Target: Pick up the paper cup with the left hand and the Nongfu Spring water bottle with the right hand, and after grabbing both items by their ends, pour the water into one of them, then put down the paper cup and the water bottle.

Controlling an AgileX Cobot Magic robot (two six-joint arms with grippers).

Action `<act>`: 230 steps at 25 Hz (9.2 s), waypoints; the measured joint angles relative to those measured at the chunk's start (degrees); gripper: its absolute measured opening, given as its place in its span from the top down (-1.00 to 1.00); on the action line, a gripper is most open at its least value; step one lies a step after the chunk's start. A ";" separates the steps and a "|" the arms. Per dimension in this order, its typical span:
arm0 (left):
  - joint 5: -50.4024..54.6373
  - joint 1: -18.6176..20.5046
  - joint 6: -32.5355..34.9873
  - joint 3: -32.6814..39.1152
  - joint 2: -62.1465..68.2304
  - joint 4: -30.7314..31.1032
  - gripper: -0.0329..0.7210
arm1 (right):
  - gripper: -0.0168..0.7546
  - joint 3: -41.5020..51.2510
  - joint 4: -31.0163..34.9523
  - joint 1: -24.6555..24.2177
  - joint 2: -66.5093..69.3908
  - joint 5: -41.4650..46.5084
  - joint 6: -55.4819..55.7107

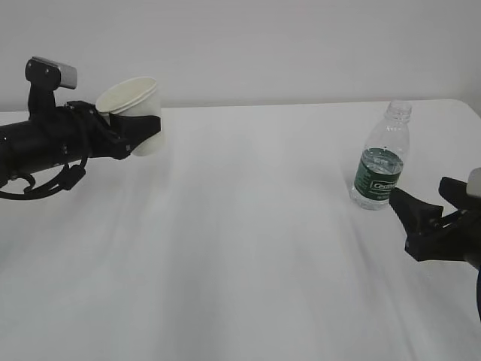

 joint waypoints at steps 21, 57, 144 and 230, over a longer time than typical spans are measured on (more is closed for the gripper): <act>-7.86 4.90 10.77 5.55 6.75 -7.98 -0.16 | -0.56 0.00 0.00 0.00 0.00 0.21 0.00; -11.04 5.53 27.25 26.20 -3.02 -39.85 -0.16 | -0.56 0.00 0.00 0.00 0.00 0.82 0.00; -13.23 5.53 26.65 16.22 13.42 -37.36 -0.84 | -0.56 0.00 0.01 0.00 0.00 0.88 0.00; 9.91 5.53 20.85 20.76 -62.63 -37.83 -0.52 | -0.56 -23.70 -3.34 0.00 -36.66 44.90 -0.93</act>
